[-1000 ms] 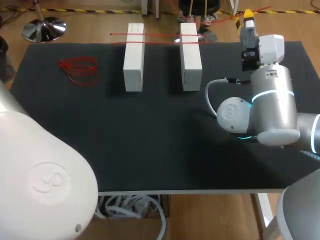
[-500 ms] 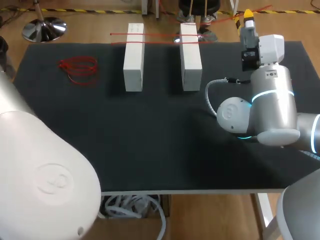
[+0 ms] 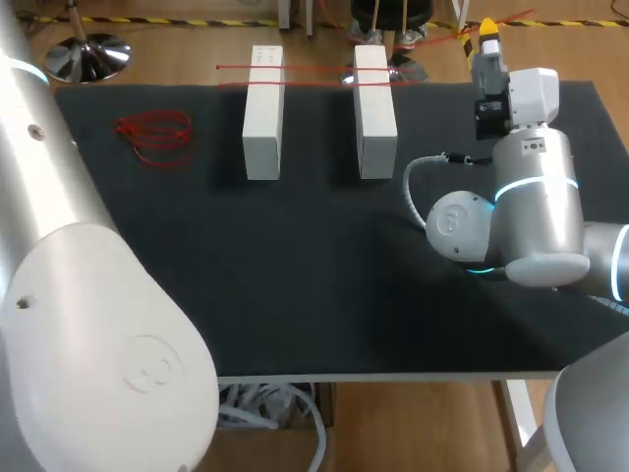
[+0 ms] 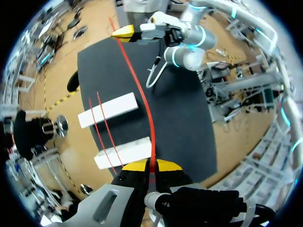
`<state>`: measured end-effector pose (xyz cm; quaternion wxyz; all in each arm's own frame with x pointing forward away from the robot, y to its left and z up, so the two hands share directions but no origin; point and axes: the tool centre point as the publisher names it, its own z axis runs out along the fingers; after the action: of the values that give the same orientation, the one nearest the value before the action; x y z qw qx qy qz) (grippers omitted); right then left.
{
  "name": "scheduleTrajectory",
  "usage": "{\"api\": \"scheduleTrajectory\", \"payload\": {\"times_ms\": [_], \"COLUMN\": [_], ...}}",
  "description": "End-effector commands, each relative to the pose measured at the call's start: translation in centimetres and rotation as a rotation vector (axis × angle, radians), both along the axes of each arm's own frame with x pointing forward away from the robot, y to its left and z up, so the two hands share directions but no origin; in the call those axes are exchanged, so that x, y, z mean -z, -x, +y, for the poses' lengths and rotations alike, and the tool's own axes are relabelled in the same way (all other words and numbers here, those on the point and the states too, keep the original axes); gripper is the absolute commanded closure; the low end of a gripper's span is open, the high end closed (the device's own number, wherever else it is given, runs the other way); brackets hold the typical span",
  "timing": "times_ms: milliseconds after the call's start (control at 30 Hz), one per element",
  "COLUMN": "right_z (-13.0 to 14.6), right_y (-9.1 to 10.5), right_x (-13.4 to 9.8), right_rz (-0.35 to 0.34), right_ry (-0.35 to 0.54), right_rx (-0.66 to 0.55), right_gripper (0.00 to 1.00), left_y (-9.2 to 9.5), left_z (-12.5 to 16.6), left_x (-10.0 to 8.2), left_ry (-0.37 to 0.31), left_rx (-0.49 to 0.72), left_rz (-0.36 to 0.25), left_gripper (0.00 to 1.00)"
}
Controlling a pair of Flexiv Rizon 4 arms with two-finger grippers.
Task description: Grab the tape and strap the tape.
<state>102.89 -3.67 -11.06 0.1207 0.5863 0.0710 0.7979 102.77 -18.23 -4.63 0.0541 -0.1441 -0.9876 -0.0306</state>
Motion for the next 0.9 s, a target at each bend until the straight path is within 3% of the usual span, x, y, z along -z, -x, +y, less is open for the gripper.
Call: {"api": "scheduleTrajectory", "payload": {"times_ms": [33,333,367,400,433,500,900], "right_z": [0.1,0.1,0.1,0.1,0.1,0.1,0.1], "right_y": [0.0,0.0,0.0,0.0,0.0,0.0,0.0], "right_x": [-0.1,-0.1,-0.1,-0.1,-0.1,-0.1,-0.1], "right_rz": [0.004,0.004,0.004,0.004,0.004,0.004,0.004], "right_ry": [0.0,0.0,0.0,0.0,0.0,0.0,0.0], "right_rx": [0.004,0.004,0.004,0.004,0.004,0.004,0.004], "right_gripper": [1.0,1.0,1.0,1.0,1.0,1.0,1.0], "left_y": [0.1,0.8,0.9,1.0,1.1,1.2,1.7], "left_z": [-0.9,-1.2,-1.6,-1.8,-1.9,-2.2,-2.1], "left_x": [-0.3,-0.8,-0.8,-0.9,-0.9,-1.0,-1.3], "left_ry": [-0.09,-0.06,-0.05,0.001,-0.024,-0.002,-0.05], "left_rx": [-0.057,-0.125,-0.119,-0.147,-0.129,-0.132,-0.158], "left_rz": [0.074,0.022,0.006,-0.036,-0.006,-0.022,-0.012], "left_gripper": [1.0,1.0,1.0,1.0,1.0,1.0,1.0]}}
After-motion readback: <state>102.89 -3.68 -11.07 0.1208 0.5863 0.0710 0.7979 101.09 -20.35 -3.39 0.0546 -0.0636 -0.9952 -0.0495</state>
